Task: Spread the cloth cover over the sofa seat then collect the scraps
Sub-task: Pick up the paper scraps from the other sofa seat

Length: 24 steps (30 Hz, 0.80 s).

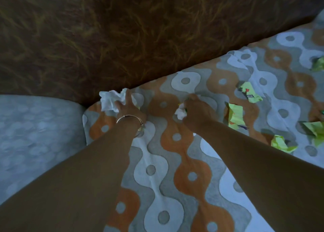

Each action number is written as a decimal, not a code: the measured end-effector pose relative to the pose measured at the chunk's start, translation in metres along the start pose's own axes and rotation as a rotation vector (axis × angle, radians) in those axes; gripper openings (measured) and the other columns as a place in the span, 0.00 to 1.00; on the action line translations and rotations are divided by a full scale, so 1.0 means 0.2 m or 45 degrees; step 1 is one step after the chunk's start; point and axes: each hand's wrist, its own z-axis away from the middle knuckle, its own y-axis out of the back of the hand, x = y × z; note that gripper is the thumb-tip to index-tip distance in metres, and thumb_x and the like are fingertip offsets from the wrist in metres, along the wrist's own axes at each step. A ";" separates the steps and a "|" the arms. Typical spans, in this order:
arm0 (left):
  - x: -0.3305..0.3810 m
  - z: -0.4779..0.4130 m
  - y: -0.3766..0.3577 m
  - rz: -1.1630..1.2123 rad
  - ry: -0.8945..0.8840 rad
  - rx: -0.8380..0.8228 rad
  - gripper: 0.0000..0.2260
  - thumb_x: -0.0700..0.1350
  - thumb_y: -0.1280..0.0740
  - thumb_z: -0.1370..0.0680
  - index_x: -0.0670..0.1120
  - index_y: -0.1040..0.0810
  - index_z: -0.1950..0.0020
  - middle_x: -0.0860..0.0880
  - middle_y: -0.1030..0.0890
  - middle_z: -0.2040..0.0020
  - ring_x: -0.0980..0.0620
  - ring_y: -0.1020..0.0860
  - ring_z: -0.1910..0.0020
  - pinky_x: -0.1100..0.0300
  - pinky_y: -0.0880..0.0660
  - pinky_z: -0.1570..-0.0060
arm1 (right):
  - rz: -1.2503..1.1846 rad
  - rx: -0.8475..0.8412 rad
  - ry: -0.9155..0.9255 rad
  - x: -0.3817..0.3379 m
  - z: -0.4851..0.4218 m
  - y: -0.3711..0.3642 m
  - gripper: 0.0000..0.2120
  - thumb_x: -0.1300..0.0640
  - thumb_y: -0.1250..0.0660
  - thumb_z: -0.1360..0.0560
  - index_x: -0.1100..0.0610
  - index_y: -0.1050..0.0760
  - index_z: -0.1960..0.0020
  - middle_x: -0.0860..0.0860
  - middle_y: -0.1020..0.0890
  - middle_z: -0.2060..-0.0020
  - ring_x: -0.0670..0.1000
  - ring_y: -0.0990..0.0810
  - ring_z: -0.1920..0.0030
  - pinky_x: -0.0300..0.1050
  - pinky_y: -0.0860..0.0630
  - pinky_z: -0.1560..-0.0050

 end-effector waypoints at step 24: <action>0.25 0.69 -0.08 0.294 -0.194 -0.135 0.21 0.43 0.33 0.25 0.40 0.31 0.34 0.38 0.23 0.38 0.39 0.26 0.38 0.54 0.30 0.41 | -1.229 0.167 -0.550 0.17 0.56 0.09 0.17 0.63 0.33 0.29 0.59 0.25 0.39 0.55 0.20 0.54 0.56 0.22 0.56 0.44 0.26 0.62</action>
